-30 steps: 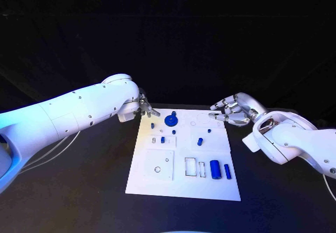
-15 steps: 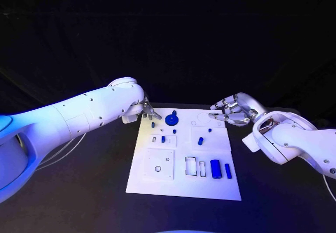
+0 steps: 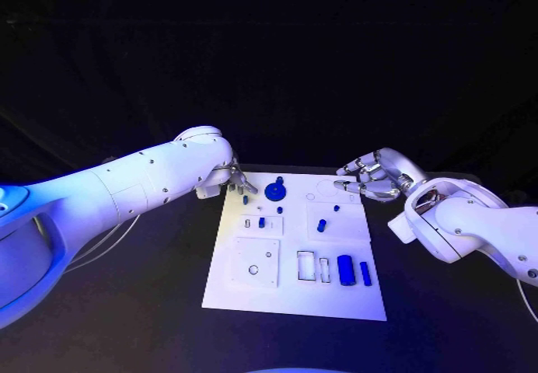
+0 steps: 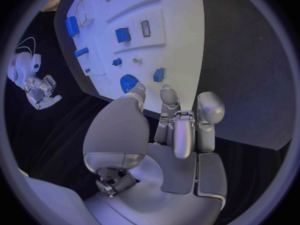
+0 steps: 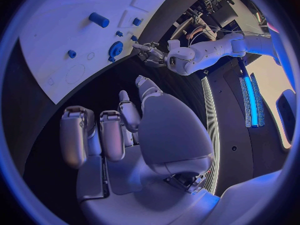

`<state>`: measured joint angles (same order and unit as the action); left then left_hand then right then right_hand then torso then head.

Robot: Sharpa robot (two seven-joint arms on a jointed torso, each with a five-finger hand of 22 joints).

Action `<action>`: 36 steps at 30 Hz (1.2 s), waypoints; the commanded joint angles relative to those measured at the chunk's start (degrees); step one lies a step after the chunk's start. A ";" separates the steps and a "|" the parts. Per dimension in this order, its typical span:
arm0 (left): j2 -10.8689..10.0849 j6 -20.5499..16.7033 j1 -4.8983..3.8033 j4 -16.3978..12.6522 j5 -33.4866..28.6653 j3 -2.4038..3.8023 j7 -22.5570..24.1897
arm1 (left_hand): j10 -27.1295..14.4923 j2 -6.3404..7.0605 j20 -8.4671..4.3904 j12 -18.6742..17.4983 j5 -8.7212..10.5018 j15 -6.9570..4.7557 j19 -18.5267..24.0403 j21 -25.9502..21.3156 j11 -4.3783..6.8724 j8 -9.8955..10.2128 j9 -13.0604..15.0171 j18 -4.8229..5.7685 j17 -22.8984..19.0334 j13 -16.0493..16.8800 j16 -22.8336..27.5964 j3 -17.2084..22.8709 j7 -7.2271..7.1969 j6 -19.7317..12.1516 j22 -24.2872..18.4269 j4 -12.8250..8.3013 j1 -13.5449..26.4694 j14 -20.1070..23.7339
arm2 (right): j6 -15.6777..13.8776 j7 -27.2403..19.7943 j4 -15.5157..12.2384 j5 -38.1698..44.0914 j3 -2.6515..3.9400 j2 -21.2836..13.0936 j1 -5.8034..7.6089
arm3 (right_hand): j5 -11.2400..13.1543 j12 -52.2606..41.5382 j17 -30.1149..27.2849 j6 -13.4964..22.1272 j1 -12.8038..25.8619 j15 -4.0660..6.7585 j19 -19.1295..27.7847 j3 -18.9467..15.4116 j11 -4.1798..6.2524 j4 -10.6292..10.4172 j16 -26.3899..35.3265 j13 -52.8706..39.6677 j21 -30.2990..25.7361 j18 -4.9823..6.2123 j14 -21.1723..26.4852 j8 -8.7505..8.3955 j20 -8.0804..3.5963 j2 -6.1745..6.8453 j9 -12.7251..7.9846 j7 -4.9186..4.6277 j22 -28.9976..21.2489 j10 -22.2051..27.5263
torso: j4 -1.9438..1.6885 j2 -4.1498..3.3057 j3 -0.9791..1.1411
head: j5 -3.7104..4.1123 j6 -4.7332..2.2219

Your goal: Assemble the parts on the task board

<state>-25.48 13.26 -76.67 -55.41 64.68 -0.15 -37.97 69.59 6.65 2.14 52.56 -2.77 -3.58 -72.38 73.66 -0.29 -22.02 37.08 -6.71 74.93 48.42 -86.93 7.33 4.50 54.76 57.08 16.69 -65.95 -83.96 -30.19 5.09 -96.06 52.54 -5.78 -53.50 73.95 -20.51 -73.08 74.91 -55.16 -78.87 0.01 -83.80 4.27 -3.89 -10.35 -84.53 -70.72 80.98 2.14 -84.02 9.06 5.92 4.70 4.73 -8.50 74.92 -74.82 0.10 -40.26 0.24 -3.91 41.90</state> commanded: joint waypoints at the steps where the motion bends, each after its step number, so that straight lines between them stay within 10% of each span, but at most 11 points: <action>1: 0.27 1.85 0.02 0.21 0.47 -0.02 0.53 | -0.28 -0.09 0.32 0.36 -0.20 0.34 -0.22 0.15 0.00 0.28 -0.14 0.15 10.32 0.07 0.33 -0.23 -0.02 -0.08 0.22 -0.19 -0.71 -4.62 | 0.62 -0.16 -0.04 0.28 0.00 0.04 -0.04 | -0.17 0.24 5.61 -0.25 0.29 0.50 0.10 -0.09 0.19 -0.29 0.26 0.09 -0.33 0.46 -3.66 -0.10 -0.24 -0.19 0.08 -0.09 8.29 0.04 | -0.02 0.00 0.01 | -0.06 0.05; 26: 0.77 4.74 0.33 0.86 0.47 -0.22 0.42 | 0.07 -1.97 0.37 1.23 -0.20 0.30 -0.84 0.81 0.08 0.51 -1.32 0.32 10.69 0.45 0.04 0.51 -0.09 0.84 1.32 -0.51 -3.15 -4.75 | 0.68 -0.16 -0.05 0.28 0.00 0.10 -0.04 | -0.23 0.18 5.60 -0.24 0.22 0.51 0.07 -0.04 0.20 -0.26 0.28 0.01 -0.29 0.45 -3.65 -0.11 -0.24 -0.25 0.08 -0.08 8.33 -0.01 | 0.01 -0.01 -0.01 | -0.11 0.24; 36: 0.75 3.43 0.40 0.95 -0.45 -0.24 1.17 | 0.11 -5.75 0.17 1.34 -0.24 -0.12 -1.03 1.11 0.57 0.82 -2.46 0.38 10.82 0.19 -0.07 3.61 -0.58 1.38 1.77 -2.59 -8.11 -4.81 | 0.64 -0.19 -0.01 0.27 0.00 0.11 -0.05 | -0.23 0.18 5.60 -0.24 0.22 0.51 0.07 -0.04 0.20 -0.26 0.28 0.01 -0.29 0.45 -3.65 -0.11 -0.24 -0.25 0.08 -0.08 8.33 -0.01 | -0.02 0.00 0.01 | -0.07 0.45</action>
<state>-24.85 16.77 -76.28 -54.41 64.77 -0.41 -37.77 69.81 0.95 2.34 53.76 -2.77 -3.58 -73.00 74.55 -0.08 -21.47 34.63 -6.72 74.91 48.66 -86.93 10.57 4.00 55.93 58.81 14.10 -73.60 -83.96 -30.17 5.09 -96.06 52.53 -5.78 -53.43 73.94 -20.51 -73.08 74.90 -55.16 -78.87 0.01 -83.80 4.27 -3.89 -10.35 -84.53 -70.73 80.98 2.14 -84.02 9.06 5.92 4.70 4.73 -8.50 74.95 -74.82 0.10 -40.26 0.24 -4.00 42.28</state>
